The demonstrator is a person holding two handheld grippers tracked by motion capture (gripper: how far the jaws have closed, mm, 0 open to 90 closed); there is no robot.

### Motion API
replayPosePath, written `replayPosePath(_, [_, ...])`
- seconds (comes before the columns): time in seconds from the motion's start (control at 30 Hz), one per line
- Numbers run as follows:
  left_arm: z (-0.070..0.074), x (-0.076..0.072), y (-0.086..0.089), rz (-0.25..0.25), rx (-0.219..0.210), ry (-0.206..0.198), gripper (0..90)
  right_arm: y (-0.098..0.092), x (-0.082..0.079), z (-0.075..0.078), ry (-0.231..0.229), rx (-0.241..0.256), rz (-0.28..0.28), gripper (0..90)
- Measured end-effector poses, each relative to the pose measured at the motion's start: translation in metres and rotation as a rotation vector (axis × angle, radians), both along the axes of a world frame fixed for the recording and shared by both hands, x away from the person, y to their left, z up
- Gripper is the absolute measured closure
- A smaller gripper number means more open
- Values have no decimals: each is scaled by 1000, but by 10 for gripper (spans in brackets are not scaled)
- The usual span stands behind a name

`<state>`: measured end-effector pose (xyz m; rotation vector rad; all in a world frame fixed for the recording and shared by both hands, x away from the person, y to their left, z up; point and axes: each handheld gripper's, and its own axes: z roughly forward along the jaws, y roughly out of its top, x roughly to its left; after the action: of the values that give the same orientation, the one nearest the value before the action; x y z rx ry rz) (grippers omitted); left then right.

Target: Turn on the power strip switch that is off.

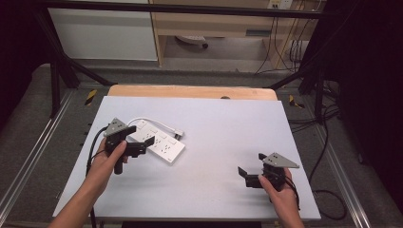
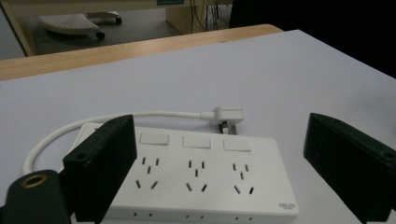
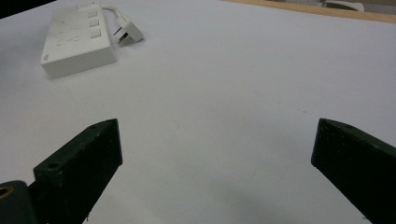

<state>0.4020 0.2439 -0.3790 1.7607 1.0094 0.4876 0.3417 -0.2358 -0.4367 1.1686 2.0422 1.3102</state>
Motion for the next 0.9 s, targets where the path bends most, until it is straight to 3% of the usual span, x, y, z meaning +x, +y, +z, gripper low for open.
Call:
replayPosePath(0.53, [-8,-37,45,59,-50,-22,96,0,1,-1,6,-1,-3,22])
replayPosePath(0.9, [-22,-60,57,64,-84,-25,101,0,2,-2,10,-4,-3,22])
